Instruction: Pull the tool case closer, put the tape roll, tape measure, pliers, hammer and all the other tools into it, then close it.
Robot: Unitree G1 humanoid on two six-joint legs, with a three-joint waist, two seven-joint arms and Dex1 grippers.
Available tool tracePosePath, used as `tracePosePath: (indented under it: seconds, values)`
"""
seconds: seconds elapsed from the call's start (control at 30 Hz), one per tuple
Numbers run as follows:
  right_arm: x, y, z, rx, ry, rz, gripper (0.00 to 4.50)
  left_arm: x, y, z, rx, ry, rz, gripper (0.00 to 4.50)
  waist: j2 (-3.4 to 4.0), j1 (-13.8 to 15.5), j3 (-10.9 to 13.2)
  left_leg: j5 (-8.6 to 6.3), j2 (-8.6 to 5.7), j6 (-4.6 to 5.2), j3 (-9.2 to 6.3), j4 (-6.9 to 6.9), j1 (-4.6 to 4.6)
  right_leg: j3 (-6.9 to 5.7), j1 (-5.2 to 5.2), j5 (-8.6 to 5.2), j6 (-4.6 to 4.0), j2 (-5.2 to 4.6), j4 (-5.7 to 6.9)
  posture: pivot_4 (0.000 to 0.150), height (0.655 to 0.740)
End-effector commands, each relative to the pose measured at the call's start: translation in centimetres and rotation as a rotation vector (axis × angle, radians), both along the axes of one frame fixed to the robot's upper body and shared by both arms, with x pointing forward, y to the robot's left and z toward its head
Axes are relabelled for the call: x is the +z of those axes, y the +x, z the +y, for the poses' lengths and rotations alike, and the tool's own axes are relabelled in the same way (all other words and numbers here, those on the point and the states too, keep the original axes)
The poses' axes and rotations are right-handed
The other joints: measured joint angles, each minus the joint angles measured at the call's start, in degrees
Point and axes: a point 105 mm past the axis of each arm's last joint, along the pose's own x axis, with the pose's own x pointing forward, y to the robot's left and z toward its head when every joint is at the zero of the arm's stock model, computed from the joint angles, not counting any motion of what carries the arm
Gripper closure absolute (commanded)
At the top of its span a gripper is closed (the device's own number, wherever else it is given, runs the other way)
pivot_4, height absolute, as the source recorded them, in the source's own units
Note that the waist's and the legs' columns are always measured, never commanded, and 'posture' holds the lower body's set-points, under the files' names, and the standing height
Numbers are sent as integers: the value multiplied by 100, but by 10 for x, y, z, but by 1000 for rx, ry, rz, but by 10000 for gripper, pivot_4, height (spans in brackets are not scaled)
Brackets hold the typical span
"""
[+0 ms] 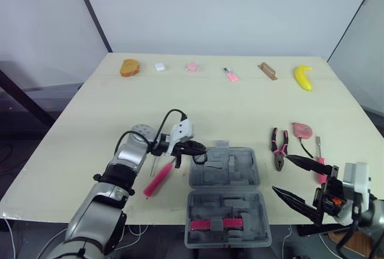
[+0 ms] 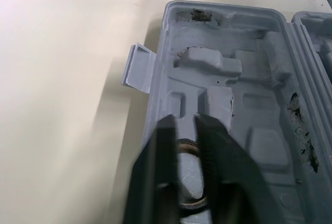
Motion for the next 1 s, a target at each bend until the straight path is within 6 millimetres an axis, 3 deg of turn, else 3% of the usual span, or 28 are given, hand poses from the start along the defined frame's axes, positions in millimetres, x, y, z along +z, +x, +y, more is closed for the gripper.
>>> tracePosePath:
  seconds: [0.03, 0.27, 0.37, 0.8, 1.0]
  values:
    - [5, -2, 3, 15, -8, -30, 0, 3, -2, -3, -16, 3, -27, 24764, 0, 0, 0, 0, 0, 0, 0, 0, 0, 0, 0, 0, 0, 0, 0, 1500, 7400]
    - [3, -2, 5, 14, -5, -26, 0, 1, -4, -3, -24, 1, -3, 24764, 0, 2, 0, 0, 0, 0, 0, 0, 0, 0, 0, 0, 0, 0, 0, 1500, 7400]
    - [3, -2, 5, 13, -5, -26, 0, 1, -3, -3, -22, 4, -11, 35552, 0, 1, 0, 0, 0, 0, 1, 0, 0, 0, 0, 0, 0, 0, 0, 1500, 7400]
    - [2, -2, 5, 8, -4, -27, 0, -5, -1, -3, -18, 17, -45, 35552, 0, 1, 0, 0, 0, 0, 1, 0, 0, 0, 0, 0, 0, 0, 0, 1500, 7400]
    - [1, 0, 6, 5, -5, -27, 0, -22, -4, -6, -18, 49, -54, 35552, 0, 1, 0, 0, -1, 0, 2, 0, 0, 0, 1, 0, 0, 0, 0, 1500, 7400]
